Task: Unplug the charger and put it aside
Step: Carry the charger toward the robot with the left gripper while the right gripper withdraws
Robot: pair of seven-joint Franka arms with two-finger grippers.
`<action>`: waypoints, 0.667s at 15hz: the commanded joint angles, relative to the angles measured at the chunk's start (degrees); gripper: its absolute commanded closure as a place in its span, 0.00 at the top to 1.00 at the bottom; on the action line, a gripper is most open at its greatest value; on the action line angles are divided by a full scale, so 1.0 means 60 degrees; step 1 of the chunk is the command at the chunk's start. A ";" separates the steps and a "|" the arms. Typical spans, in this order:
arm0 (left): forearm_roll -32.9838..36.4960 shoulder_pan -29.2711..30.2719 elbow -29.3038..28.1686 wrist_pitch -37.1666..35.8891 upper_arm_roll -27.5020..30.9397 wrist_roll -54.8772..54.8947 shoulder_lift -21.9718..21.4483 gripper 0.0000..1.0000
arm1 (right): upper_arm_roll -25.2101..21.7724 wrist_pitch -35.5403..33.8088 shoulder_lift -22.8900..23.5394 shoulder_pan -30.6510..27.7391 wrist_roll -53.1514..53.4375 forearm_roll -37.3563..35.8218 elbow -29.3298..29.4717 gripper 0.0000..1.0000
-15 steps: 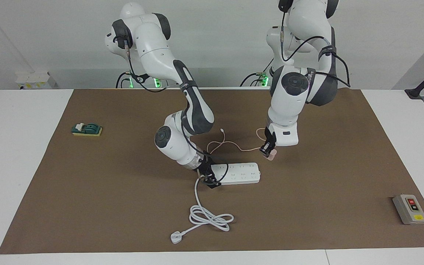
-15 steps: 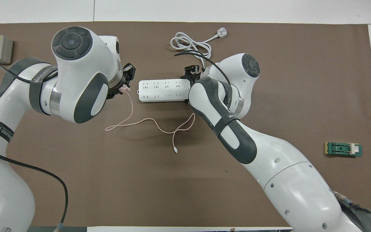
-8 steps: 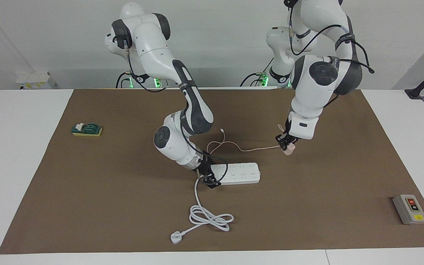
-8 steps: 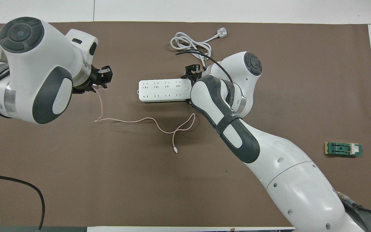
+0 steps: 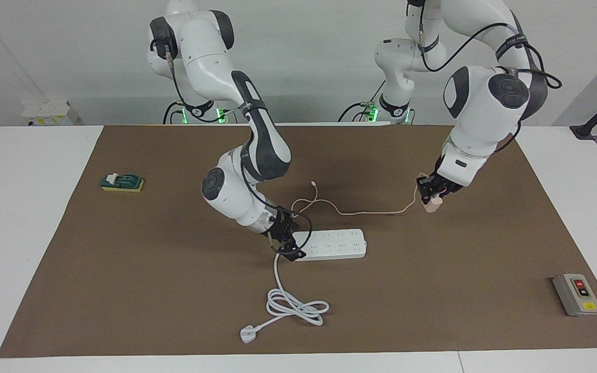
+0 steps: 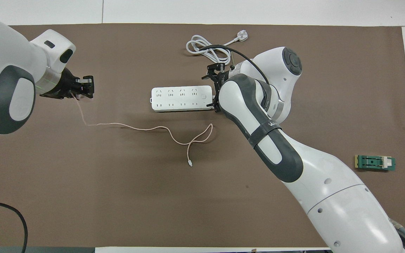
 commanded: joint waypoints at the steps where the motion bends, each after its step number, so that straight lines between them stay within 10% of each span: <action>1: -0.0221 0.0512 -0.1608 0.0063 -0.0067 0.1374 -0.1136 0.00 | -0.0463 -0.1006 -0.0842 -0.0139 -0.0316 -0.0139 -0.0497 1.00; 10: -0.1818 0.1628 -0.5534 0.0633 -0.0023 0.4333 -0.3685 0.00 | -0.1578 -0.4815 -0.3317 -0.1278 -0.5242 -0.4049 -0.0892 1.00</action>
